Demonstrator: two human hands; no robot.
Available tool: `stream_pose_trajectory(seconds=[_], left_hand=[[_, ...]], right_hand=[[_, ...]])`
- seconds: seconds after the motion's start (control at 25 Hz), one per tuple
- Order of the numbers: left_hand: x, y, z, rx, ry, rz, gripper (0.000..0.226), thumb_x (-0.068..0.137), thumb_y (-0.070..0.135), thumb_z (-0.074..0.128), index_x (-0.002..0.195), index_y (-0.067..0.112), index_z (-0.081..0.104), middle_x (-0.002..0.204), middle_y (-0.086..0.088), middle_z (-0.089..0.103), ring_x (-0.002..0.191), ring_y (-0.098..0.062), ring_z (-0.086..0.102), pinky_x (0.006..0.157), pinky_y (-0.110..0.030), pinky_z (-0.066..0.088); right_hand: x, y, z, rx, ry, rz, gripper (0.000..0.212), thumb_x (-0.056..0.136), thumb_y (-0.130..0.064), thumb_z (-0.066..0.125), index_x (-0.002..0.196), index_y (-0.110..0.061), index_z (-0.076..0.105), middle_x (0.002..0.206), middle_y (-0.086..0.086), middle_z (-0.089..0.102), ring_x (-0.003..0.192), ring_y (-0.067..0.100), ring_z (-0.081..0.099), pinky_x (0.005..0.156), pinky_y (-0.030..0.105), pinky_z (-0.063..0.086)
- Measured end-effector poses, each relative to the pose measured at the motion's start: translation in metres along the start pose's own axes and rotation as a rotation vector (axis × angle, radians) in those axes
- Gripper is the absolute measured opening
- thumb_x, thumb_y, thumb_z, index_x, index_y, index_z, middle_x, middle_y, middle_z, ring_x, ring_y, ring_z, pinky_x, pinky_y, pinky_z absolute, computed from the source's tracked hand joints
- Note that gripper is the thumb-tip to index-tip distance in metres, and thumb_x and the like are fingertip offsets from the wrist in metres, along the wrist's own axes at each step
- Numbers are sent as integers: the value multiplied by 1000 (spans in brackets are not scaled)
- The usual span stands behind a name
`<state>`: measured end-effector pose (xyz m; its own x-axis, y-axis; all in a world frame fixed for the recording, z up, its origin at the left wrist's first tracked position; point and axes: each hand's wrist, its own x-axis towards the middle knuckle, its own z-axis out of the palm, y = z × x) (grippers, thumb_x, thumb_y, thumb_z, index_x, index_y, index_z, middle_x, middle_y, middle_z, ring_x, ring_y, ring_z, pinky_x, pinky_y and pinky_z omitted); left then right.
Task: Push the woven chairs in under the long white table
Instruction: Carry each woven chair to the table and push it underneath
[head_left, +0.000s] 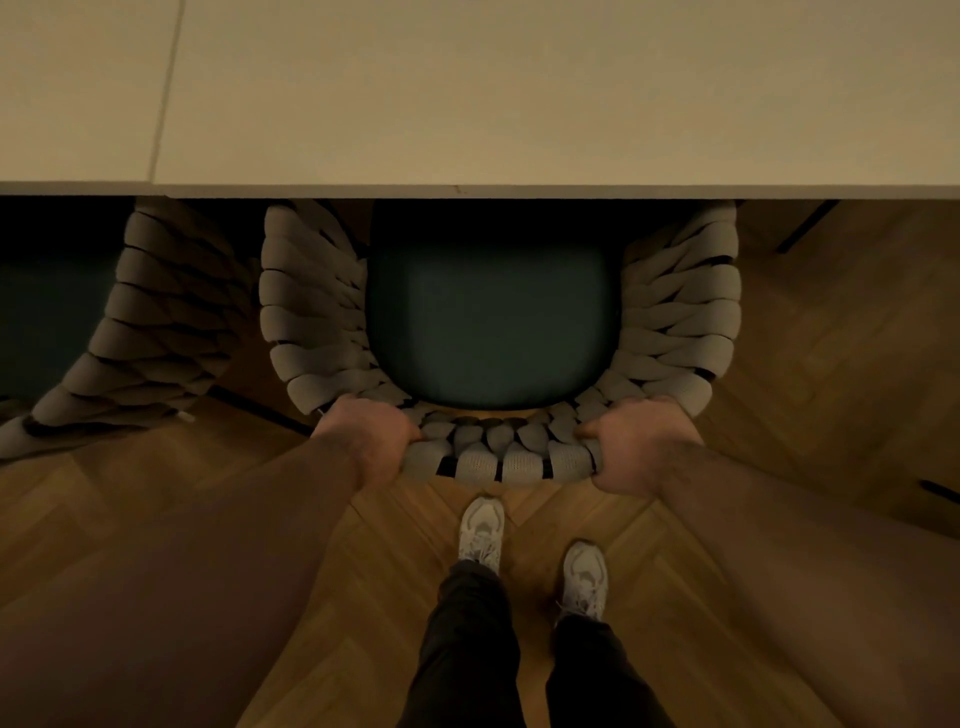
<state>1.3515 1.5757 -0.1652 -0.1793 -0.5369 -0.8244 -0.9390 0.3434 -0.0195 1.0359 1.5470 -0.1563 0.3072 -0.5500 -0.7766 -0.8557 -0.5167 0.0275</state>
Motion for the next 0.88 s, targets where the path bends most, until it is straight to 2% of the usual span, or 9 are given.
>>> stream_pose_trajectory(seconds=[0.08,0.24,0.32,0.4,0.48,0.56,0.64,0.76,0.88], left_hand=[[1,3,1,20,11,-26,47,95,34,55,140,51,56,128,8,68,120,-20,61,112,-51,39],[-3,10,-1,9,-8,-92,50,98,29,52,143,51,52,136,7,65,129,-22,57,122,-54,23],[-12,11,-14,-62,-91,-74,51,95,35,59,145,47,53,136,4,64,128,-23,57,118,-50,35],[-28,11,-34,-142,-162,-58,57,94,37,67,149,40,51,143,0,59,130,-24,56,111,-43,45],[-43,15,-49,-186,-127,-47,56,98,31,66,152,32,51,150,-2,55,136,-22,52,114,-37,44],[-52,20,-60,-265,-21,-22,46,100,28,64,145,28,60,142,1,61,130,-18,57,111,-33,47],[-58,32,-69,-357,80,31,37,99,25,65,137,25,67,130,6,68,118,-12,62,102,-28,51],[-68,59,-91,-420,217,109,32,100,25,63,132,28,69,124,9,70,109,-6,63,93,-22,48],[-77,96,-116,-373,312,167,29,100,25,61,126,31,72,124,10,69,111,-9,63,99,-27,50]], right_hand=[[0,-3,0,-9,-10,17,48,90,-55,54,137,-44,59,115,-5,67,111,21,60,95,41,45],[-12,-10,7,-32,43,95,43,96,-51,51,135,-36,61,125,-3,66,123,23,53,116,52,30],[-27,-13,17,62,132,113,49,99,-47,53,145,-31,55,139,-2,62,137,23,46,126,54,17],[-45,-16,22,173,191,102,60,102,-43,53,159,-26,42,160,0,47,153,23,32,130,52,10],[-63,-13,19,350,208,105,61,105,-37,51,162,-23,38,166,3,40,155,24,31,129,45,22],[-82,-8,14,525,236,139,53,105,-34,52,157,-23,49,157,7,52,142,27,48,116,42,43],[-106,0,14,624,287,208,42,104,-36,54,144,-25,62,137,5,67,123,26,62,101,37,53],[-152,16,32,797,339,350,26,101,-33,58,122,-26,73,113,-3,72,109,21,66,91,33,55],[-201,35,66,921,380,512,20,99,-32,60,111,-27,76,106,-6,71,106,19,67,86,30,53]])
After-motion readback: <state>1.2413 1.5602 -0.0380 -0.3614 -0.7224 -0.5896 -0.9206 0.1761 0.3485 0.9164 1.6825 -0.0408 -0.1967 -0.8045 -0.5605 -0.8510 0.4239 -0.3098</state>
